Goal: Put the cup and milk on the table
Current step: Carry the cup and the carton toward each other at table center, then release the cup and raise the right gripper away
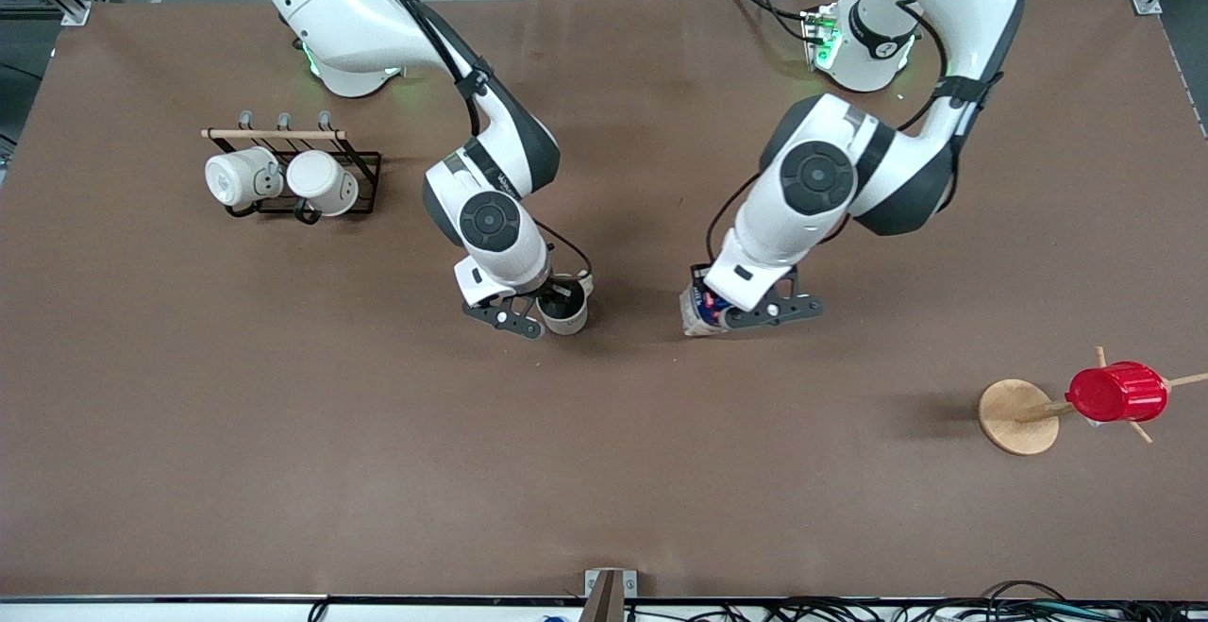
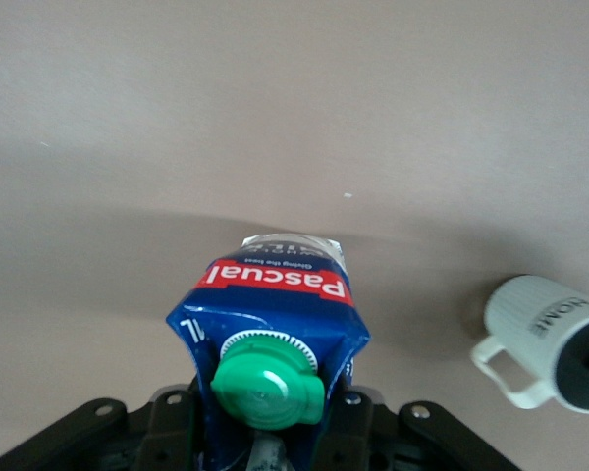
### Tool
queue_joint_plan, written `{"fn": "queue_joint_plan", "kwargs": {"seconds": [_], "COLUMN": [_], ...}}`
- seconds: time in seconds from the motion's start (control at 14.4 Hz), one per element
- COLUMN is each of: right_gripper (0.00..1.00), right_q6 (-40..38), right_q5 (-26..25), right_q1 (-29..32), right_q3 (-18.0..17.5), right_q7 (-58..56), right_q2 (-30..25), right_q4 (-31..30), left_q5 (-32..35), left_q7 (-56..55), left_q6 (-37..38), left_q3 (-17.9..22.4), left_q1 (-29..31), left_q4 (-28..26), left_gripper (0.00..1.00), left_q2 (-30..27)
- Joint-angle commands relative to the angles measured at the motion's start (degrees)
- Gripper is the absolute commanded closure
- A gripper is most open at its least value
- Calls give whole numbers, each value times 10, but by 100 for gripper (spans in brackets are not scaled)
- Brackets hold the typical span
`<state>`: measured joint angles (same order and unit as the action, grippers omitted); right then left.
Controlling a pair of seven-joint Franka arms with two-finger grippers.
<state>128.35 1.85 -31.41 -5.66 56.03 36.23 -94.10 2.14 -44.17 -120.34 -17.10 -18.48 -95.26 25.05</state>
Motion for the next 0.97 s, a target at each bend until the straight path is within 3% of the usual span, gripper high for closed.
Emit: {"fn": "queue_joint_plan", "kwargs": {"seconds": [0.0, 0.28, 0.55, 0.83, 0.9], "right_gripper": [39, 18, 14, 13, 6], "right_q6": [-11, -67, -162, -175, -181], "right_q5": [-7, -9, -9, -8, -9], "right_q1": [3, 50, 153, 259, 273], "right_q3": [4, 7, 6, 6, 7], "right_q7": [8, -25, -122, -267, -279], "right_q2": [-25, -107, -192, -265, -278], "right_q4": [8, 7, 8, 8, 8], "left_q5": [1, 34, 50, 51, 54], "left_q7": [-47, -87, -130, -129, -127], "left_q6": [20, 20, 20, 18, 18], "left_q3": [1, 2, 4, 4, 4], "left_q1": [-34, -75, -108, -110, -110], "left_q4": [70, 95, 117, 117, 116], "left_gripper": [100, 100, 100, 99, 97], "left_q2": [29, 62, 91, 101, 102]}}
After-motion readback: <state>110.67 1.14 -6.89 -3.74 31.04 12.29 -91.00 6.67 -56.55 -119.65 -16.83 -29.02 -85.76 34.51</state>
